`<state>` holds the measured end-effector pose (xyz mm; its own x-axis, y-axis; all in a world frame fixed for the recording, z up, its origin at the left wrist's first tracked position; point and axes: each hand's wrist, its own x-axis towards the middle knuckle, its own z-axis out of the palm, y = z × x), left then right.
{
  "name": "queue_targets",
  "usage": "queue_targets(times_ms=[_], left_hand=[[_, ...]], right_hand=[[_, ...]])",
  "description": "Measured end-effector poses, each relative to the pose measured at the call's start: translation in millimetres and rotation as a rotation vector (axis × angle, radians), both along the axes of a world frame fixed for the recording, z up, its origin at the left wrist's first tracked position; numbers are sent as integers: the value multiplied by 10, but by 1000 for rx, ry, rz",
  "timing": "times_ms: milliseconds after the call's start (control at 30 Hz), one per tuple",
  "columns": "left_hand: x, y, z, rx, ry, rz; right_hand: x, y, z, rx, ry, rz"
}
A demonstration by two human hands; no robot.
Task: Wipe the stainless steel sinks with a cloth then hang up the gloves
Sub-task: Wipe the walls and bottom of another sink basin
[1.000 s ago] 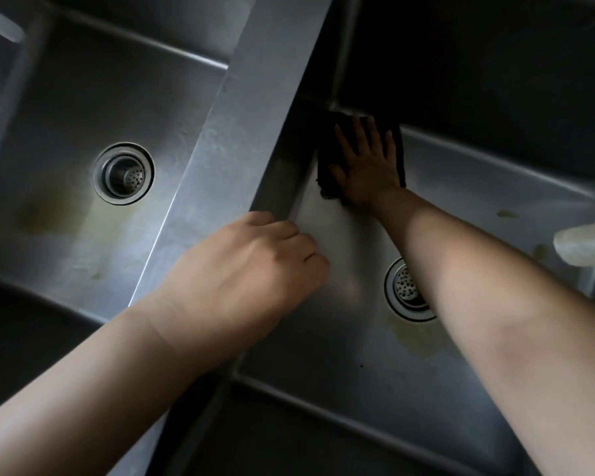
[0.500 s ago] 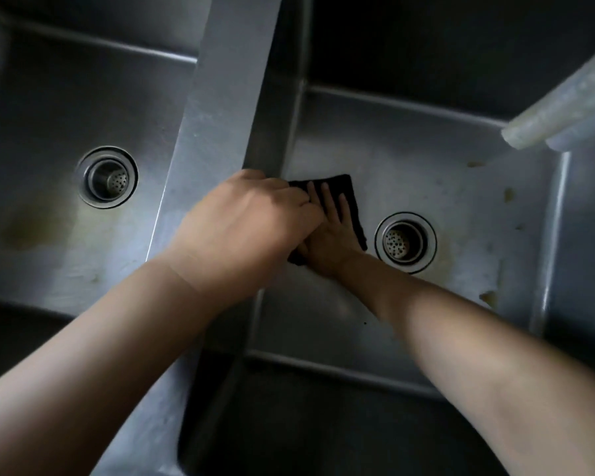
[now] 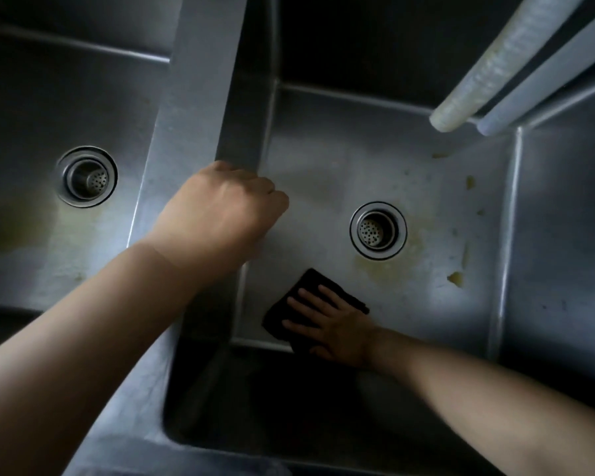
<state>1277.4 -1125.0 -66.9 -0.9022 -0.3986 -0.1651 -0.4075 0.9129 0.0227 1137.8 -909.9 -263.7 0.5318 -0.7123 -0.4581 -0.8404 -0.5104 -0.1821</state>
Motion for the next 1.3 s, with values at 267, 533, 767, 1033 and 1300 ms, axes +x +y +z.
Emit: queue_targets(times_ms=[267, 533, 767, 1033, 1300], left_hand=[[-200, 212, -58, 14, -124, 49], [-753, 779, -788, 275, -542, 305], [-682, 788, -1330, 230, -688, 448], [-617, 854, -1524, 225, -683, 380], [-552, 927, -1575, 227, -619, 384]], right_hand=[[-910, 319, 84, -117, 135, -272], [-795, -204, -54, -157, 82, -378], [-1007, -1176, -232, -157, 34, -494], [-1841, -1323, -297, -200, 125, -722], [-1866, -258, -126, -114, 192, -786]])
